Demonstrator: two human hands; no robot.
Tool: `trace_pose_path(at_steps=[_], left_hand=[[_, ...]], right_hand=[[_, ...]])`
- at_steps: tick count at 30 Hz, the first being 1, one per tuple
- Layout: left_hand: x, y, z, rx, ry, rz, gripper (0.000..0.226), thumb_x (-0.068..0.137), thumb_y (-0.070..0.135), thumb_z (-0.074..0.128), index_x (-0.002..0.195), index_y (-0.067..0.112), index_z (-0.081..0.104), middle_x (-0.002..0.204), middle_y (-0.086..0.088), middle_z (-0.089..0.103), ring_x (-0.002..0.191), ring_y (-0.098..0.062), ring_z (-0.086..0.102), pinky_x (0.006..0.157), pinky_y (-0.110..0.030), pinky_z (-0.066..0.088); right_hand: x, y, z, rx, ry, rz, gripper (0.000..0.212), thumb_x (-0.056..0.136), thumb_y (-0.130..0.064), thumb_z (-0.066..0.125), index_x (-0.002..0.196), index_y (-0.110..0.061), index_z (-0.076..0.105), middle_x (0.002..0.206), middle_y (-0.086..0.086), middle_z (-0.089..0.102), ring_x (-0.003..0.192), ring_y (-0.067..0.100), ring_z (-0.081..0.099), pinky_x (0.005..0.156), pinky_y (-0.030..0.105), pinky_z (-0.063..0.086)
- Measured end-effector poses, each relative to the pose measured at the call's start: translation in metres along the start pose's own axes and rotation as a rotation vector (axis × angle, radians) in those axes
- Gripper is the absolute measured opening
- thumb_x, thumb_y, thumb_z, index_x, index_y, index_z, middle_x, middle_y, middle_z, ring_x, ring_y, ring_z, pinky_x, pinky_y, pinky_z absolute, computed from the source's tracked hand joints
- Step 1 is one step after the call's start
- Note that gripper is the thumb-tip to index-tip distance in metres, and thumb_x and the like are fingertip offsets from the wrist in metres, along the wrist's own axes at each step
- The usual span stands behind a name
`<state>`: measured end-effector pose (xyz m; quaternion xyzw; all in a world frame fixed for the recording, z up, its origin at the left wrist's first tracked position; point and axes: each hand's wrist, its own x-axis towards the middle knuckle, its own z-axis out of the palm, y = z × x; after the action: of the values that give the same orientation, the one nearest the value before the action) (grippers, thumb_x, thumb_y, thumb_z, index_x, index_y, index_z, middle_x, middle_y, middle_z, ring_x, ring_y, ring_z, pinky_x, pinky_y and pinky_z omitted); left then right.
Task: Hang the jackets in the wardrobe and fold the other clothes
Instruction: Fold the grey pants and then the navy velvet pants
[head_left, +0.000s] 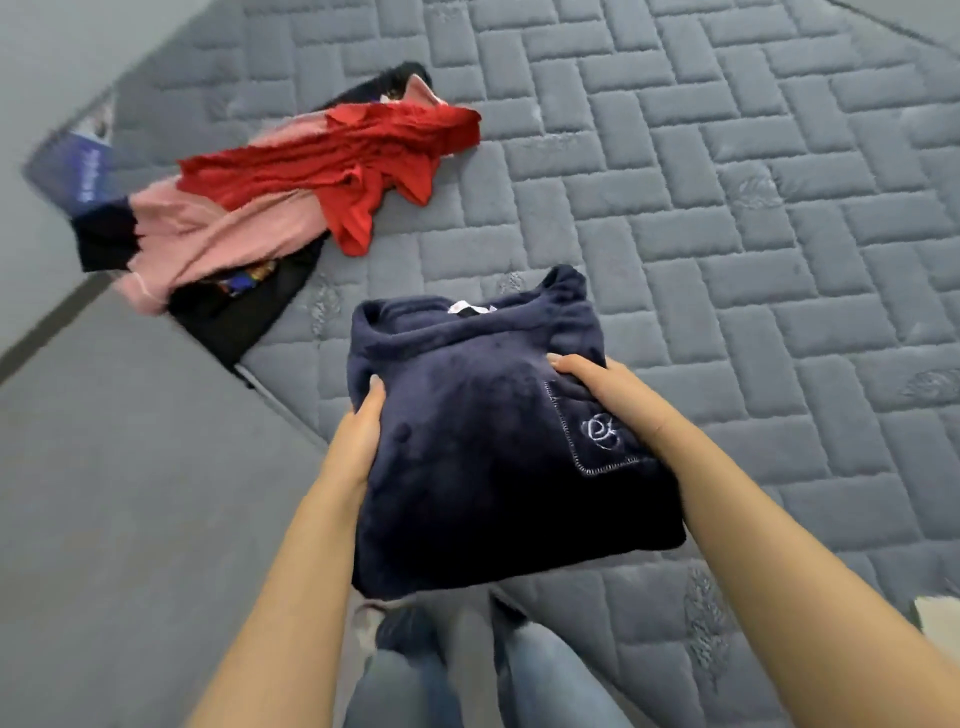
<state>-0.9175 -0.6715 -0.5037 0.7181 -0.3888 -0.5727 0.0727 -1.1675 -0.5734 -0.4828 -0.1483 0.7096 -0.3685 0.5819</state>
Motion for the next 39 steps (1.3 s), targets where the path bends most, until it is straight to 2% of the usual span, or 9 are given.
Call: trace_pose_path(at_steps=[2, 9, 14, 17, 20, 25, 31, 36, 39], left_hand=[[-0.027, -0.013, -0.053, -0.135, 0.090, -0.018, 0.072, 0.088, 0.074, 0.037, 0.132, 0.021, 0.056, 0.127, -0.008, 0.061, 0.111, -0.028, 0.058, 0.066, -0.032, 0.043], [-0.133, -0.104, -0.235, -0.585, 0.428, -0.043, 0.052, 0.094, 0.054, 0.049, 0.132, 0.018, 0.046, 0.115, -0.005, 0.060, 0.091, -0.020, 0.059, 0.065, -0.033, 0.045], [-0.245, -0.204, -0.350, -0.953, 0.611, 0.136, 0.046, 0.094, 0.053, 0.052, 0.132, 0.028, 0.054, 0.114, 0.000, 0.070, 0.099, -0.019, 0.069, 0.068, -0.031, 0.057], [-0.316, -0.261, -0.406, -1.103, 0.750, 0.216, 0.044, 0.097, 0.049, 0.051, 0.137, 0.031, 0.049, 0.124, -0.001, 0.066, 0.108, -0.022, 0.066, 0.089, -0.041, 0.055], [-0.384, -0.308, -0.451, -1.167, 0.957, 0.242, 0.044, 0.098, 0.044, 0.051, 0.139, 0.027, 0.047, 0.127, -0.002, 0.064, 0.110, -0.021, 0.065, 0.091, -0.038, 0.054], [-0.483, -0.361, -0.503, -1.249, 1.314, 0.209, 0.025, 0.100, 0.039, 0.049, 0.122, 0.027, 0.056, 0.105, 0.005, 0.070, 0.078, -0.007, 0.070, 0.053, -0.019, 0.053], [-0.602, -0.399, -0.516, -1.289, 1.697, -0.015, 0.030, 0.098, 0.043, 0.051, 0.109, 0.018, 0.063, 0.087, 0.007, 0.070, 0.068, -0.013, 0.067, 0.050, -0.018, 0.046], [-0.696, -0.401, -0.520, -1.358, 1.943, -0.008, 0.026, 0.100, 0.027, 0.050, 0.089, 0.008, 0.064, 0.064, 0.001, 0.071, 0.050, -0.011, 0.067, 0.037, -0.016, 0.044], [-0.754, -0.401, -0.527, -1.359, 1.993, 0.083, 0.022, 0.096, 0.020, 0.052, 0.082, 0.012, 0.067, 0.061, -0.005, 0.070, 0.049, -0.015, 0.066, 0.039, -0.018, 0.046]], right_hand=[[-0.021, -0.030, 0.044, -0.062, -0.101, -0.030, 0.028, 0.084, -0.039, 0.068, 0.102, -0.017, 0.069, 0.084, -0.001, 0.077, 0.075, 0.013, 0.073, 0.057, 0.016, 0.052], [-0.112, -0.099, 0.239, -0.287, -0.464, -0.121, 0.016, 0.090, -0.026, 0.064, 0.100, -0.013, 0.065, 0.073, 0.001, 0.075, 0.059, 0.012, 0.071, 0.048, 0.018, 0.050], [-0.218, -0.104, 0.396, -0.533, -0.749, -0.247, 0.025, 0.087, -0.033, 0.067, 0.104, -0.015, 0.069, 0.091, 0.005, 0.076, 0.079, 0.018, 0.073, 0.071, 0.026, 0.058], [-0.292, -0.093, 0.479, -0.664, -0.923, -0.305, 0.028, 0.086, -0.039, 0.067, 0.104, -0.018, 0.069, 0.091, 0.005, 0.077, 0.082, 0.021, 0.074, 0.076, 0.029, 0.058], [-0.365, -0.078, 0.552, -0.736, -1.099, -0.321, 0.019, 0.088, -0.038, 0.065, 0.099, -0.022, 0.066, 0.084, 0.004, 0.077, 0.070, 0.018, 0.074, 0.053, 0.022, 0.055], [-0.469, -0.053, 0.658, -0.863, -1.395, -0.369, 0.035, 0.086, -0.045, 0.065, 0.111, -0.021, 0.067, 0.090, 0.005, 0.077, 0.077, 0.022, 0.074, 0.063, 0.025, 0.056], [-0.580, -0.028, 0.746, -0.948, -1.843, -0.222, 0.052, 0.081, -0.034, 0.073, 0.125, -0.010, 0.058, 0.108, 0.014, 0.072, 0.094, 0.030, 0.072, 0.080, 0.036, 0.056], [-0.693, -0.010, 0.790, -0.999, -2.053, -0.393, 0.021, 0.089, -0.027, 0.065, 0.094, -0.007, 0.067, 0.066, 0.003, 0.073, 0.052, 0.011, 0.068, 0.044, 0.013, 0.046], [-0.760, 0.005, 0.824, -0.998, -2.135, -0.556, 0.022, 0.089, -0.031, 0.064, 0.079, -0.014, 0.070, 0.058, -0.001, 0.070, 0.046, 0.007, 0.064, 0.040, 0.011, 0.042]])
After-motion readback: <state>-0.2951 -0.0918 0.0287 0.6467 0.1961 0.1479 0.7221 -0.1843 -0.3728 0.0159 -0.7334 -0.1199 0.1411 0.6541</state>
